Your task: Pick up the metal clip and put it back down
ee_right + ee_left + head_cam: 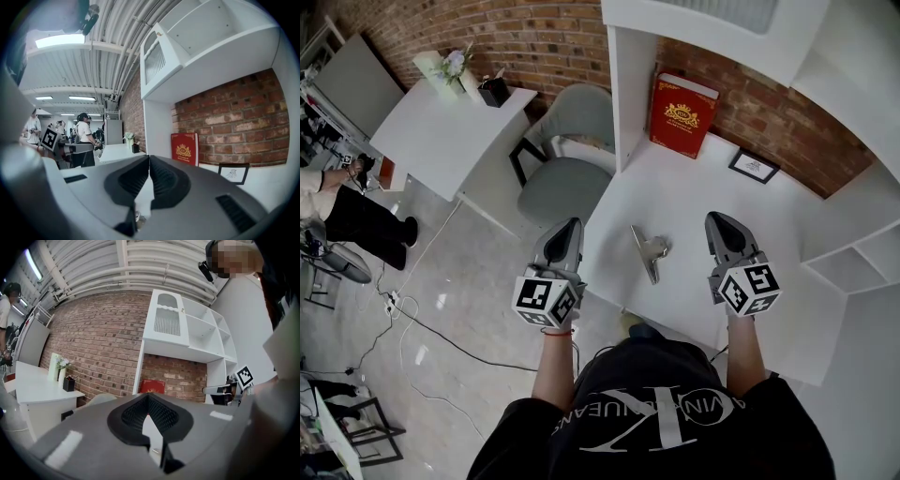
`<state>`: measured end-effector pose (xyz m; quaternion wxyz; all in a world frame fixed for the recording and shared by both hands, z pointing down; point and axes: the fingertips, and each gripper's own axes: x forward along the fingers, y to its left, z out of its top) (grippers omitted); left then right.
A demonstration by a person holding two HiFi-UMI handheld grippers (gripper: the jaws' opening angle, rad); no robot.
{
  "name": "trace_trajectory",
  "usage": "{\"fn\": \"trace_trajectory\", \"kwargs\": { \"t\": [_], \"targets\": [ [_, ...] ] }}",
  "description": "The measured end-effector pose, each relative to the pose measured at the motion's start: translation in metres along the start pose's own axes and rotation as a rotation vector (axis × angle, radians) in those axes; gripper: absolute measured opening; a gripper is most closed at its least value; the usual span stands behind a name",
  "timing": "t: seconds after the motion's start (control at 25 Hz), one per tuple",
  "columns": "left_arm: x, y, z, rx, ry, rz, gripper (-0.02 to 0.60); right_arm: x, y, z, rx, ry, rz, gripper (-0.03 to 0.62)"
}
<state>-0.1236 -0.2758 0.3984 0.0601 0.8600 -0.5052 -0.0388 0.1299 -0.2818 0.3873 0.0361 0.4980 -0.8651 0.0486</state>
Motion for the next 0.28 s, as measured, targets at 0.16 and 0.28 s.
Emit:
{"fn": "trace_trajectory", "kwargs": {
  "t": [0.16,0.28],
  "targets": [
    [0.0005,0.0011,-0.0007,-0.006,-0.002,0.001,0.008,0.0019,0.0012,-0.0003,-0.001,0.001,0.005,0.014],
    [0.0015,0.0023,-0.0005,-0.011,-0.005,0.0,0.008,0.0033,0.0014,-0.0002,0.0,0.001,0.007,0.014]
  ]
}}
